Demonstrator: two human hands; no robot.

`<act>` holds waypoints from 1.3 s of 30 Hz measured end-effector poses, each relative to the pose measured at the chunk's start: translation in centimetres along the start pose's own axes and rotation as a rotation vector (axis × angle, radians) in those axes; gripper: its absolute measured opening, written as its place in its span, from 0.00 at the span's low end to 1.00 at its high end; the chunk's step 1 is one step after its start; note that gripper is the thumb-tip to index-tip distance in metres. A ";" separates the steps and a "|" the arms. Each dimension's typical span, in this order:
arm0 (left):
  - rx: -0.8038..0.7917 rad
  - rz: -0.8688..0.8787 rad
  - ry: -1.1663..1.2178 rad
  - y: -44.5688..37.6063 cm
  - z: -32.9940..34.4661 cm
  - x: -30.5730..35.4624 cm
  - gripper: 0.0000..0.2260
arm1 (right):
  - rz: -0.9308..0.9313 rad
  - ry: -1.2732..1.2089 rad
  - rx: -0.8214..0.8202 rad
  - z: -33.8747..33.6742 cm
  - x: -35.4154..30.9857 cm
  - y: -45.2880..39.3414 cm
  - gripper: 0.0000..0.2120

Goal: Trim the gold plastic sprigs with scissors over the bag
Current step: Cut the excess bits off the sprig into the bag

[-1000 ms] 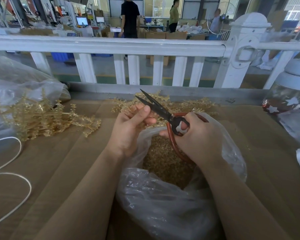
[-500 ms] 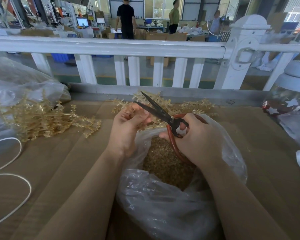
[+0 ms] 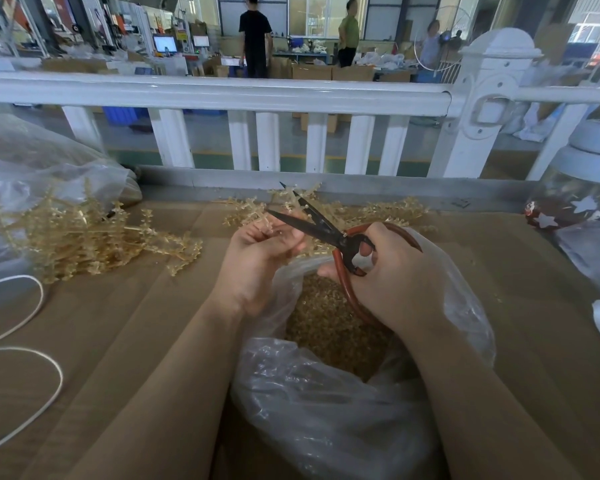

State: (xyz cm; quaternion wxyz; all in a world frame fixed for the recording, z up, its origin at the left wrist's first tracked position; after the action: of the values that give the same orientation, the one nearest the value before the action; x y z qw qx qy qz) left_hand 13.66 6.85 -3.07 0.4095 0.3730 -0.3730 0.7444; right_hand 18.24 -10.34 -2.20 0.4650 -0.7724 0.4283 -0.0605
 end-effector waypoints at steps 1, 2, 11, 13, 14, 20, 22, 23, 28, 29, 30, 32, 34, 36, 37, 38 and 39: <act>-0.007 -0.014 0.005 0.0 0.1 -0.1 0.02 | -0.003 0.003 0.003 0.0 0.0 0.0 0.32; -0.009 -0.027 0.010 0.0 0.1 -0.2 0.02 | -0.004 0.005 0.006 -0.1 -0.1 0.0 0.32; -0.044 -0.061 0.081 0.1 0.8 -0.3 0.07 | 0.004 -0.035 0.057 -0.5 -0.4 0.2 0.35; -0.041 -0.071 0.095 0.1 0.9 -0.4 0.08 | -0.006 -0.034 0.067 -0.6 -0.5 0.2 0.34; -0.041 -0.077 0.103 0.1 1.0 -0.4 0.09 | -0.013 -0.039 0.076 -0.6 -0.5 0.2 0.34; -0.048 -0.089 0.109 0.2 1.1 -0.4 0.10 | -0.051 -0.097 0.116 -0.9 -0.7 0.3 0.34; -0.063 -0.088 0.107 0.2 1.2 -0.3 0.12 | -0.059 -0.110 0.130 -0.9 -0.7 0.3 0.33; -0.067 -0.087 0.110 0.2 1.2 -0.3 0.12 | -0.060 -0.117 0.134 -0.9 -0.8 0.3 0.33; -0.078 -0.078 0.111 0.2 1.2 -0.4 0.13 | -0.053 -0.144 0.147 -0.7 -0.7 0.4 0.30; -0.081 -0.077 0.107 0.2 1.2 -0.4 0.13 | -0.047 -0.148 0.144 -0.7 -0.7 0.4 0.30; -0.084 -0.077 0.104 0.1 1.2 -0.4 0.12 | -0.041 -0.151 0.138 -0.6 -0.6 0.4 0.30; -0.083 -0.074 0.104 0.0 1.1 -0.5 0.12 | -0.034 -0.154 0.135 -0.6 -0.5 0.4 0.30; -0.080 -0.073 0.107 0.0 1.0 -0.6 0.12 | -0.039 -0.159 0.143 -0.6 -0.6 0.5 0.27; -0.085 -0.068 0.106 0.0 0.9 -0.6 0.10 | -0.038 -0.162 0.136 -0.6 -0.7 0.5 0.24; -0.089 -0.063 0.108 0.0 0.9 -0.7 0.07 | -0.037 -0.163 0.128 -0.6 -0.7 0.5 0.23; -0.093 -0.061 0.113 -0.1 0.9 -0.7 0.05 | -0.037 -0.163 0.122 -0.6 -0.7 0.5 0.24; -0.094 -0.059 0.115 -0.2 0.8 -0.7 0.05 | -0.036 -0.163 0.120 -0.6 -0.6 0.5 0.24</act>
State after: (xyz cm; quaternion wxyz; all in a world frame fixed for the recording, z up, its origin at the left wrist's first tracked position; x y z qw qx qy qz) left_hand 14.28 5.96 -3.26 0.4691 0.3207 -0.3722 0.7339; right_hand 17.24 -10.38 -2.11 0.5425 -0.7530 0.3710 -0.0314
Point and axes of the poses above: each hand's wrist, its own y-axis away from the middle knuckle, its own z-axis out of the palm, x = y × z, the point moved 5 cm from there along -y, towards the middle knuckle, and after that the axes turned 11 degrees about x, right-handed, at the moved point
